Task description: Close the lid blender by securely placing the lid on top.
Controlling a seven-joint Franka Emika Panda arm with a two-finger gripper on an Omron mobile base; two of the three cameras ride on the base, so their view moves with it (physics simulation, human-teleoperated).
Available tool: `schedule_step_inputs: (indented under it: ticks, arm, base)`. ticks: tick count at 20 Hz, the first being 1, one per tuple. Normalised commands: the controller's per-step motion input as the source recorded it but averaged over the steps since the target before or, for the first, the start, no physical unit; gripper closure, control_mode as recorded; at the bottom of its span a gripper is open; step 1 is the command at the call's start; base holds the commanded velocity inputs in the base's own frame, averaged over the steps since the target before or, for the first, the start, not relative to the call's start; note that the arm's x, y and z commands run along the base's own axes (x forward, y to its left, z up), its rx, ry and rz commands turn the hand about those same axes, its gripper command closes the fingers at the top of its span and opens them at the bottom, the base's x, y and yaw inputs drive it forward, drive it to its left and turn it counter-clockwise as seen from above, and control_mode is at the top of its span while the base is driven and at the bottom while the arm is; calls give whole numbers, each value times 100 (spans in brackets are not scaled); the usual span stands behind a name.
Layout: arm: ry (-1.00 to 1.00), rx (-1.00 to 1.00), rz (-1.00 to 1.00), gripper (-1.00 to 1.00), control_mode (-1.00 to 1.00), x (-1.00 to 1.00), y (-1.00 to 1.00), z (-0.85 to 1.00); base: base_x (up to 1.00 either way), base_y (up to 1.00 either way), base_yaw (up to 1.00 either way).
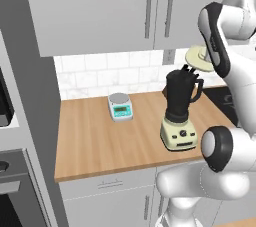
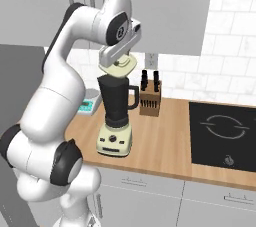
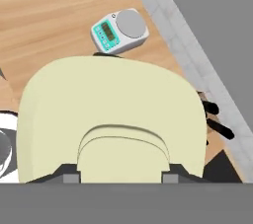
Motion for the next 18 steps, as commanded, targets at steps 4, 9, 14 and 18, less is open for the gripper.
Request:
schedule_step_inputs:
  ticks: [4, 9, 14, 18]
  arm:
    - [4, 0, 0, 100, -100, 0, 29, -47]
    - [11, -3, 0, 100, -100, 8, 32, -23]
    - [14, 0, 0, 100, -100, 35, 15, 0]
    - [13, 0, 0, 100, -100, 39, 3, 0]
  base:
    - [0, 0, 0]
    - [0, 0, 0]
    - [0, 0, 0]
    - [0, 0, 0]
